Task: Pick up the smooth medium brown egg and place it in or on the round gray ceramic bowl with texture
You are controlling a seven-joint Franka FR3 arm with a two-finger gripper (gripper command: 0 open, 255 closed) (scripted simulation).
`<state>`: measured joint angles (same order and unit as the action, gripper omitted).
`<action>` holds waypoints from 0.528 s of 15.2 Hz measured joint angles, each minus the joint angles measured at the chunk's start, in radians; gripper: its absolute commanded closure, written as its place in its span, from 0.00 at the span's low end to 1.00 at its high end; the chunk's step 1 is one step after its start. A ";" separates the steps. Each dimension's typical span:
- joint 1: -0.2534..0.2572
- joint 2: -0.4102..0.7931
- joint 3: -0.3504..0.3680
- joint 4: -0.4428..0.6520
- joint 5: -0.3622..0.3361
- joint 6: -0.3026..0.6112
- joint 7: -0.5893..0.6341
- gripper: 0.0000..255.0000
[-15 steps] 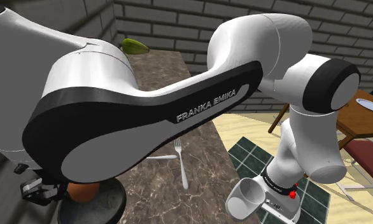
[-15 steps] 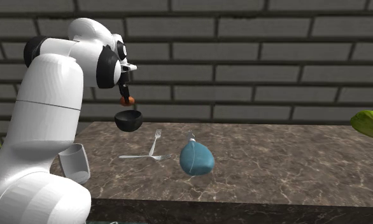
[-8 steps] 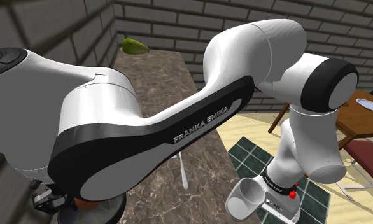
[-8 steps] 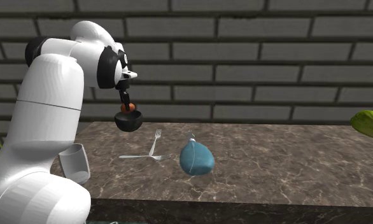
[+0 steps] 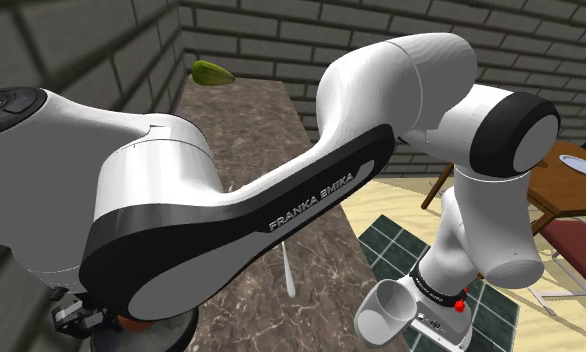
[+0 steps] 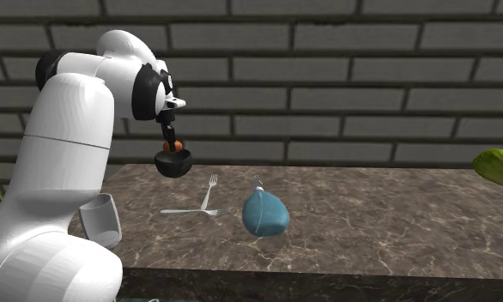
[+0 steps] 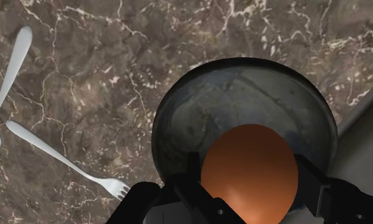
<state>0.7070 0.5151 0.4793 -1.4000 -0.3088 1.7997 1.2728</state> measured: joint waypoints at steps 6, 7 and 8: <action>0.000 0.000 0.000 0.000 0.000 0.000 0.000 0.00; 0.005 0.005 0.000 0.021 -0.001 -0.016 0.000 0.00; 0.007 -0.001 0.002 0.038 0.002 -0.037 -0.003 0.00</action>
<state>0.7140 0.5143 0.4814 -1.3623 -0.3063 1.7625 1.2699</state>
